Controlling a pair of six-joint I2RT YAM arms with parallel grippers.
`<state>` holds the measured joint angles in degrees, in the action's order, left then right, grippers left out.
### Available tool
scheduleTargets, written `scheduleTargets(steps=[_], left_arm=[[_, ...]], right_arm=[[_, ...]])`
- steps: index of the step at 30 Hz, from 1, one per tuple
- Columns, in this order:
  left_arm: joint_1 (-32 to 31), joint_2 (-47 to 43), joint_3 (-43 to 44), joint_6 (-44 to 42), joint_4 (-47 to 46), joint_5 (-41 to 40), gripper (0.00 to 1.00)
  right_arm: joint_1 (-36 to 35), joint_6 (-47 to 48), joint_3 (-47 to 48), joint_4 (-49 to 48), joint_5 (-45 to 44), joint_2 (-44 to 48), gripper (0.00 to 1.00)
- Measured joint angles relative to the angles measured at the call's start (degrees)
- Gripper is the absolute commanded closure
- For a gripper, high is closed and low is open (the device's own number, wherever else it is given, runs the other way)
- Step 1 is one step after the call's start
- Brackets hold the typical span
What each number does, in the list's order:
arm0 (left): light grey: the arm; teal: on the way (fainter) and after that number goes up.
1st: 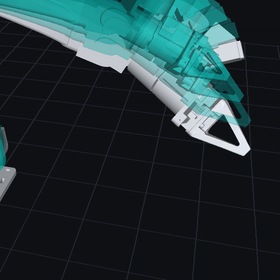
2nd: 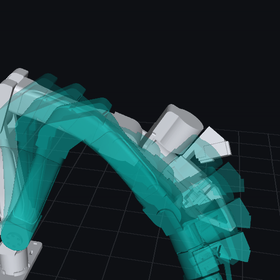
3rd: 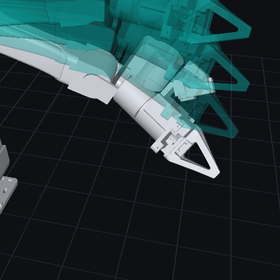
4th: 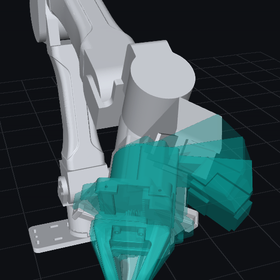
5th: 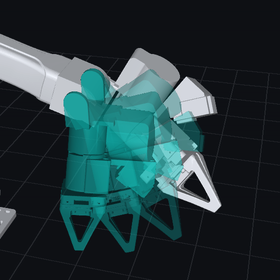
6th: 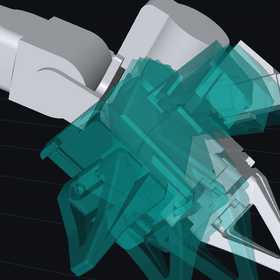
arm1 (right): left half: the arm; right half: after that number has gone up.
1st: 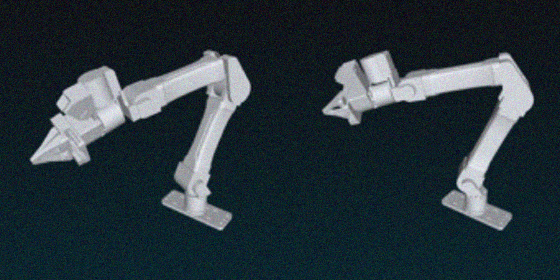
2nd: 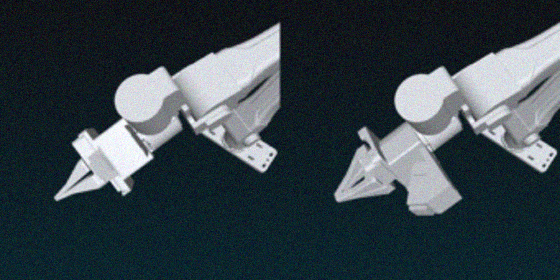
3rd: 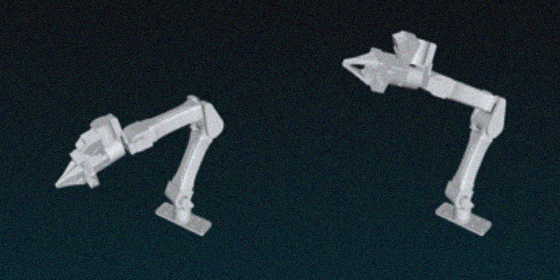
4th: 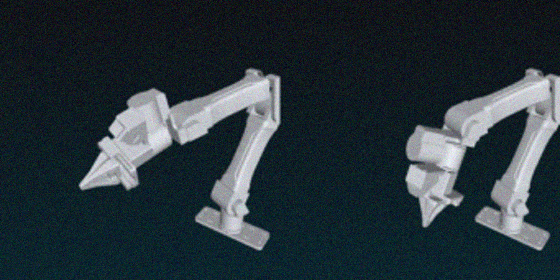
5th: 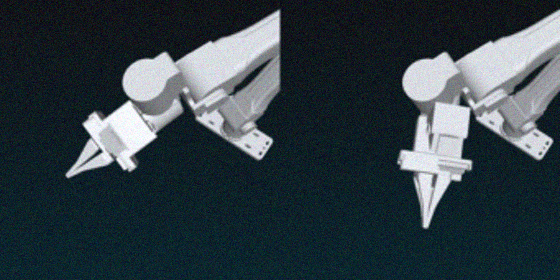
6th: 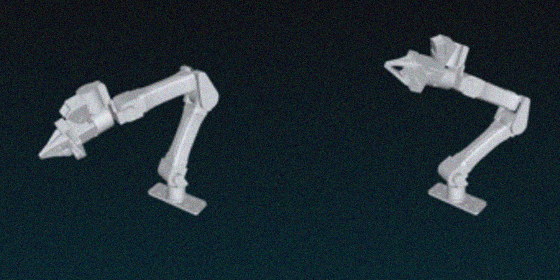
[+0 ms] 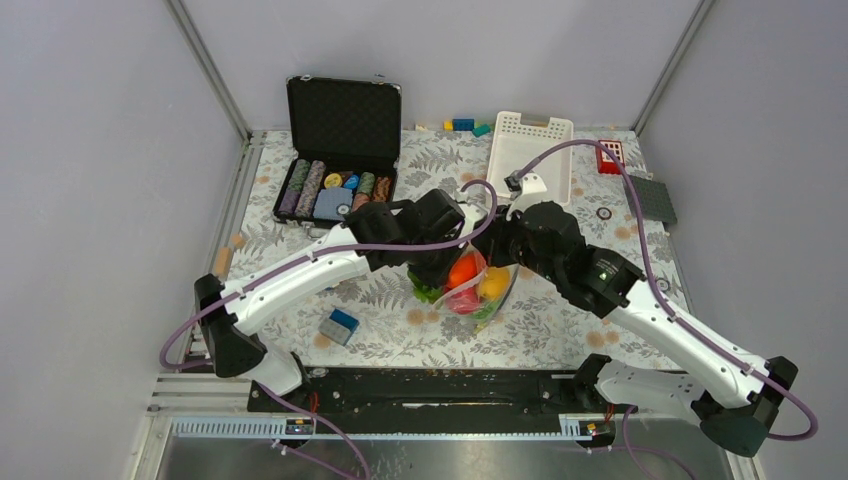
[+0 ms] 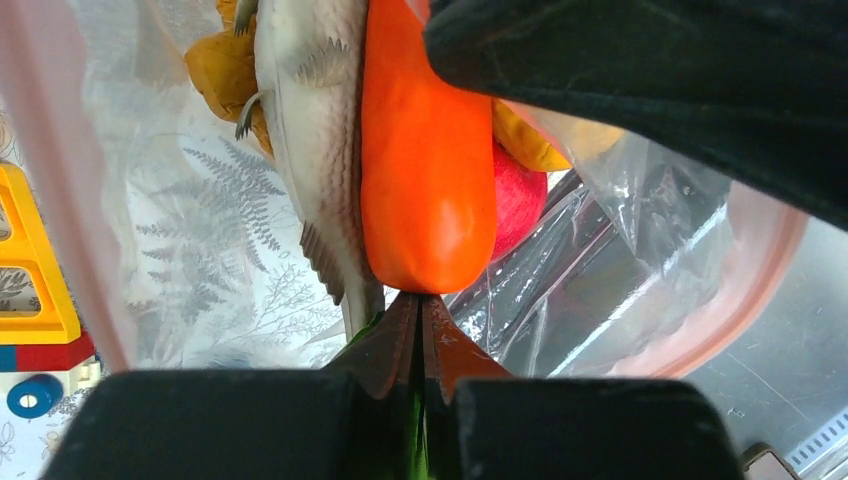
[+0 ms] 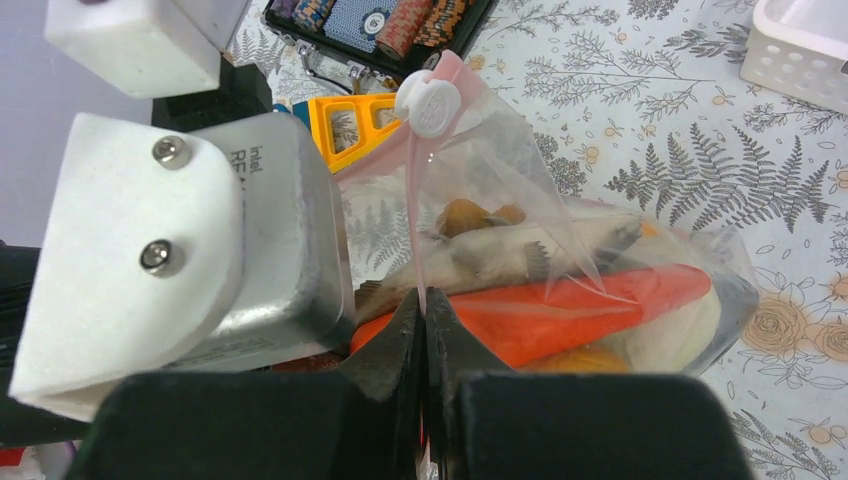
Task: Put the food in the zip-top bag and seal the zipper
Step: Adjust the fake vegetable in the zipper food storage bag.
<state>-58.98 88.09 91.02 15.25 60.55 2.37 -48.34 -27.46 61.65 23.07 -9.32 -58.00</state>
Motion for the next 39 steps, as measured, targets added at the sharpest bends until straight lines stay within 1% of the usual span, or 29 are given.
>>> scheduleTargets(steps=[8, 15, 18, 21, 25, 31, 35, 37, 38, 39], left_arm=[[0.0, -0.52, 0.5, 1.99, -2.8, -0.31, 1.0], [0.0, 0.33, 8.0, 1.75, -4.33, -0.02, 1.0], [0.0, 1.75, 8.7, 1.88, -4.61, -0.22, 1.0], [0.09, 3.58, 8.68, 2.19, -4.5, -0.22, 1.0], [0.39, 4.26, 6.75, 2.91, -5.57, -1.03, 1.0], [1.38, 3.76, -0.13, 5.64, -11.28, -1.79, 1.0], [2.08, 3.76, -2.6, 7.72, -14.82, -3.34, 1.0], [2.12, 3.69, -2.95, 8.52, -16.37, -4.35, 0.95], [2.1, 3.5, -3.3, 8.83, -17.31, -4.7, 0.88], [2.12, 3.19, -3.78, 9.2, -18.27, -4.98, 0.84]], right_arm=[[0.0, -0.81, -1.33, -0.9, 0.13, 1.66, 1.0], [0.04, -2.84, -3.74, -4.92, 3.19, 1.99, 1.0], [0.11, -4.31, -5.46, -8.04, 4.55, 2.36, 1.0], [0.26, -5.25, -7.06, -8.74, 4.68, 2.54, 1.0], [0.52, -6.29, -8.33, -8.79, 4.26, 3.08, 1.0], [0.57, -7.69, -10.49, -8.76, 3.04, 4.85, 1.0], [0.59, -8.76, -11.47, -8.76, 2.03, 5.92, 1.0], [0.59, -9.2, -11.72, -8.83, 1.38, 6.71, 1.0], [0.59, -9.53, -11.91, -8.81, 0.94, 7.32, 1.0], [0.59, -9.84, -12.13, -8.92, 0.42, 7.96, 1.0]])
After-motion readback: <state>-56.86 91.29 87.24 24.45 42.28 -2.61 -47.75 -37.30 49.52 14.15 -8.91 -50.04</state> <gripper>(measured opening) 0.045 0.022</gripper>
